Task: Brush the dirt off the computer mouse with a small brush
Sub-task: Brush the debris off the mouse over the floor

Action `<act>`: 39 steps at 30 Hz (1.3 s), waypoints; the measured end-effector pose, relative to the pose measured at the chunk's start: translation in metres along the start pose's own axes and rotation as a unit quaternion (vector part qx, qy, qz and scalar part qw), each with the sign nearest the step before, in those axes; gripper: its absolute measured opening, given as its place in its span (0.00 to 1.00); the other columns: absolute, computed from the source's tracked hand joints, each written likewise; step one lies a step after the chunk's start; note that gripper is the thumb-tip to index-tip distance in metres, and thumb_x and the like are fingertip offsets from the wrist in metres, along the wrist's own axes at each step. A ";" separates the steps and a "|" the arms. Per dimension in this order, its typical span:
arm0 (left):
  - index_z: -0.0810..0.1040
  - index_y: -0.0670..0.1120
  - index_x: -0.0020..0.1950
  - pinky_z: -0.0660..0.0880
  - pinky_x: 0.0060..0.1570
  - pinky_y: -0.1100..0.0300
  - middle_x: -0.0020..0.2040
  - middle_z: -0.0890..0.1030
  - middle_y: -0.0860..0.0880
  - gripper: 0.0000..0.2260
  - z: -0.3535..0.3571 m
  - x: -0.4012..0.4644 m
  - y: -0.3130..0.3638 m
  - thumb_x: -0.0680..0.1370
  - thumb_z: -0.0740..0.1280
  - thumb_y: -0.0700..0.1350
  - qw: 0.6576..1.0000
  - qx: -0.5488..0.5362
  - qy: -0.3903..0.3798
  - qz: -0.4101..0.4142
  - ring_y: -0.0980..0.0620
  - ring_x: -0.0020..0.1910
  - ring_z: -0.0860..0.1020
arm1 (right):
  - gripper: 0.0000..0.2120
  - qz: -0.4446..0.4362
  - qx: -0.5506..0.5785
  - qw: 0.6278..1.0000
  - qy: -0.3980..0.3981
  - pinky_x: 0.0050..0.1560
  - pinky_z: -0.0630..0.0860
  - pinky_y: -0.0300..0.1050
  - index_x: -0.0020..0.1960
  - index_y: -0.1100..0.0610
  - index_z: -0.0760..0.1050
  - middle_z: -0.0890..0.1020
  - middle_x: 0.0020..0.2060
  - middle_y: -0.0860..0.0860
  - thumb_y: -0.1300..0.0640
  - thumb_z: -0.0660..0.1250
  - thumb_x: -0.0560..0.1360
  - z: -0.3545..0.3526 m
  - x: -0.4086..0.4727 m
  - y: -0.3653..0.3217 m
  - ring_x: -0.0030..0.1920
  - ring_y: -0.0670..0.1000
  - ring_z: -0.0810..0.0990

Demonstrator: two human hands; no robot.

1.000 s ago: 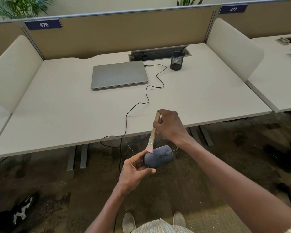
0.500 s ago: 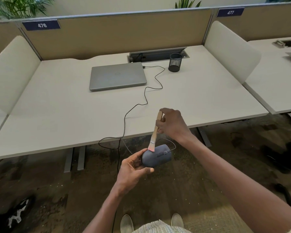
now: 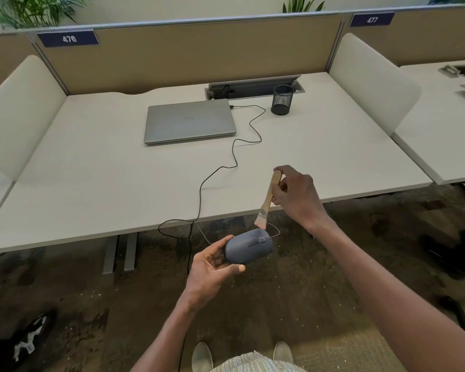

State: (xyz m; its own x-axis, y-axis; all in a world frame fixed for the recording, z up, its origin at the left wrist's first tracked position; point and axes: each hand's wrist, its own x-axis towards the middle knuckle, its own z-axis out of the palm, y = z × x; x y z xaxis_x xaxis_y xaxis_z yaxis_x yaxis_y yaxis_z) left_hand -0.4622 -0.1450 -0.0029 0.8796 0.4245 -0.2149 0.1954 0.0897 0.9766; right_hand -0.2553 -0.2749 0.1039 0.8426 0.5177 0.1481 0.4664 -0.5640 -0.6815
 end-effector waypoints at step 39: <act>0.75 0.49 0.70 0.81 0.55 0.59 0.63 0.82 0.49 0.32 0.003 0.032 0.009 0.68 0.81 0.38 1.000 -0.004 0.010 0.010 0.54 0.62 0.82 | 0.15 -0.184 0.056 0.977 -0.088 0.45 0.83 0.44 0.57 0.50 0.70 0.82 0.43 0.49 0.68 0.63 0.79 -0.002 -0.022 -0.030 0.44 0.47 0.84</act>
State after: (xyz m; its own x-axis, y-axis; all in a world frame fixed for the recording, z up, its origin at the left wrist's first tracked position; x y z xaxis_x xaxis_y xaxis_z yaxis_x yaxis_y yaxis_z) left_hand -0.4306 -0.1333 -0.0011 0.8741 0.4447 -0.1956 0.1749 0.0874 0.9807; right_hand -0.2871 -0.2706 0.1225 0.5588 0.7809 0.2792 0.6891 -0.2499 -0.6803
